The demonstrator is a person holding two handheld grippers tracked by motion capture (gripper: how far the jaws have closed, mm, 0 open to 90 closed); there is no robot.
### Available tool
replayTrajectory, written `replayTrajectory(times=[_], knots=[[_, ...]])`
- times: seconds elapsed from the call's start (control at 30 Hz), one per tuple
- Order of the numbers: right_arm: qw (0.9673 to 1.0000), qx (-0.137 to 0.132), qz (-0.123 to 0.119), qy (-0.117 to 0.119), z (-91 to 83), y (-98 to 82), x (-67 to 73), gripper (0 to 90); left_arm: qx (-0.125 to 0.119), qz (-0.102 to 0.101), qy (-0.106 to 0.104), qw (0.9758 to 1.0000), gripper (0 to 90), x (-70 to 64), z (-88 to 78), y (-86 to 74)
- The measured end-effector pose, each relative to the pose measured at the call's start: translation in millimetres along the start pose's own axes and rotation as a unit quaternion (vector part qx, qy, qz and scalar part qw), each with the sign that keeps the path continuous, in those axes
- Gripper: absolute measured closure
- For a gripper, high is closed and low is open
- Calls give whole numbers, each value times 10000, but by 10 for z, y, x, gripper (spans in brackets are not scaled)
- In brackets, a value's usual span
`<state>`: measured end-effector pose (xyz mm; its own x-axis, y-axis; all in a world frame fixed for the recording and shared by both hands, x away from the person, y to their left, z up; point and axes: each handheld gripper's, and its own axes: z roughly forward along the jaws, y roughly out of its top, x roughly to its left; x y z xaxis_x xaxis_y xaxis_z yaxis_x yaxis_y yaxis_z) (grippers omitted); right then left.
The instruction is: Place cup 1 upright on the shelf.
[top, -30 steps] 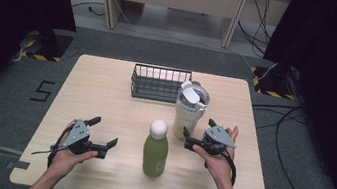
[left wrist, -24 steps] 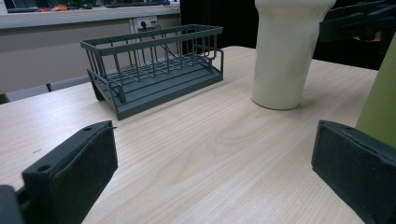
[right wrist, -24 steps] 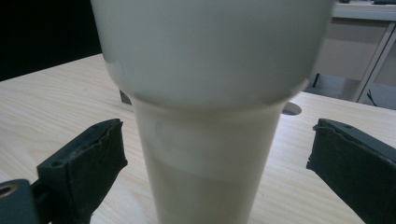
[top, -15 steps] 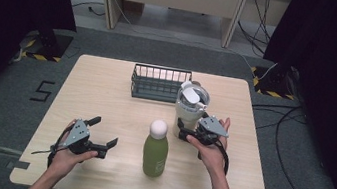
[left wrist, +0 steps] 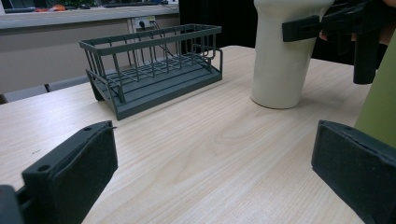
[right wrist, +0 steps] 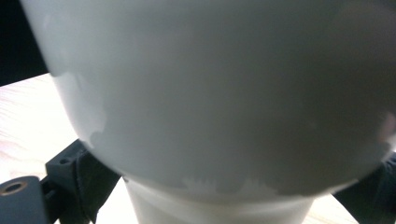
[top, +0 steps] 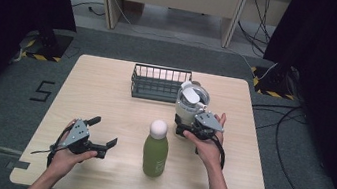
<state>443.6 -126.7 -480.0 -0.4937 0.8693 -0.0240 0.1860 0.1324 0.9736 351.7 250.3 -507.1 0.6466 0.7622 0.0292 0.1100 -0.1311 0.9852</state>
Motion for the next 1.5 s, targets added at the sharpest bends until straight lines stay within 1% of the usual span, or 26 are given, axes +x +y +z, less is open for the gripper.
replayTrajectory(times=[0.2,0.33,0.37,0.43,0.57,0.6,0.67,0.93,1.0,1.1,1.17,1.23,1.5], knots=[[10000,-67,-10,-59,20,-17,2,55,9,2,6,10000,0,6,0,-2],[9999,-125,-18,-98,19,-44,28,70,-18,-6,5,10000,0,4,-8,5],[9998,-128,-83,-124,18,-54,30,70,-19,-1,4,10000,0,5,-12,6],[9998,-155,-42,-123,11,-81,28,70,-17,-1,-1,10000,0,4,-15,4],[9997,-176,-38,-162,30,-122,38,70,-19,4,-10,10000,1,0,-9,6],[9997,-176,3,-170,35,-134,42,70,-18,-3,-12,10000,1,0,-8,5],[9997,-158,-25,-177,48,-151,39,70,-14,-5,-12,10000,3,2,-6,2],[9997,-212,-38,-148,83,-141,36,87,16,9,-52,10000,19,1,2,-8],[9997,-187,-74,-122,77,-135,30,90,25,22,-58,10000,29,3,2,-10],[9998,-165,-56,-92,76,-127,25,92,27,26,-72,10000,41,2,1,-12],[9998,-175,-50,-101,77,-134,29,91,20,20,-76,10000,43,2,-1,-10],[9997,-168,-99,-124,76,-131,29,90,18,18,-71,10000,44,4,0,-9],[9995,-228,-94,-179,77,-147,43,88,6,17,-59,10000,46,8,-8,-4]])
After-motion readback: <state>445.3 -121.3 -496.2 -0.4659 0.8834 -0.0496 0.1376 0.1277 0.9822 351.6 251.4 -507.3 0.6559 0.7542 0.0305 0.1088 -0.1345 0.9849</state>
